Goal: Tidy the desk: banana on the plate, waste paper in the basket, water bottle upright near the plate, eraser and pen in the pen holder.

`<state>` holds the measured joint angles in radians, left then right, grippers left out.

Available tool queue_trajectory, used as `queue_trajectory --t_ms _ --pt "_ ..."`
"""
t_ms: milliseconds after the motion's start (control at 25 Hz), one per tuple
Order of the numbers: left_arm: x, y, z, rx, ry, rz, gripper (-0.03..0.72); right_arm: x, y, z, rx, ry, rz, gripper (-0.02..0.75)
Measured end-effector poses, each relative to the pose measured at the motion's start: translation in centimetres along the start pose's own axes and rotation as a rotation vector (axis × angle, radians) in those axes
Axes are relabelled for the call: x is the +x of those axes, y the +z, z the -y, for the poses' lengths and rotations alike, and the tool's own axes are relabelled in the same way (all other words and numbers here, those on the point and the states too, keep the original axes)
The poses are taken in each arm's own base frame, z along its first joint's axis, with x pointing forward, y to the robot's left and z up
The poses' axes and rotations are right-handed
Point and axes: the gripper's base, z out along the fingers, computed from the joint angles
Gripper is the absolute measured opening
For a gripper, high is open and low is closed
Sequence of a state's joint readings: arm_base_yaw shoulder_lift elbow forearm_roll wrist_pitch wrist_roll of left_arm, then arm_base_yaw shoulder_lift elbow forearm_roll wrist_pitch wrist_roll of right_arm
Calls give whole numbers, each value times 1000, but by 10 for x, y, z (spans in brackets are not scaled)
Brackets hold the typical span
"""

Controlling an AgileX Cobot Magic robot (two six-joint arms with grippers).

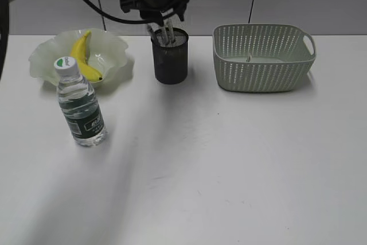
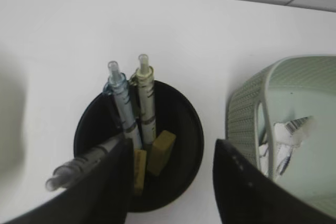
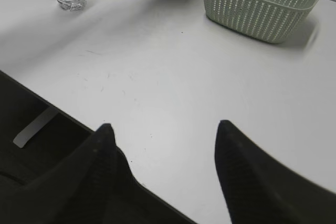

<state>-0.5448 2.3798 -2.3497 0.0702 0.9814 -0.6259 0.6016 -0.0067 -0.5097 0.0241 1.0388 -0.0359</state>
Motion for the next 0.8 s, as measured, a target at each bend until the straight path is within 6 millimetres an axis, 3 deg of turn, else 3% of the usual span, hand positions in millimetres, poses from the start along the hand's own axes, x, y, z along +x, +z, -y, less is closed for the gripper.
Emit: queue_trajectory --t_ms 80,200,440,600,800 --pt "-6 -24 2 3 7 11 369 0 0 0 0 0 0 473" --pt "-15 -74 2 -19 67 20 369 0 0 0 0 0 0 473" --pt "-29 -193 1 21 144 148 363 0 0 0 0 0 0 473" --pt "-22 -277 7 116 175 276 324 0 0 0 0 0 0 473" --pt "5 -355 4 185 232 374 315 0 0 0 0 0 0 473"
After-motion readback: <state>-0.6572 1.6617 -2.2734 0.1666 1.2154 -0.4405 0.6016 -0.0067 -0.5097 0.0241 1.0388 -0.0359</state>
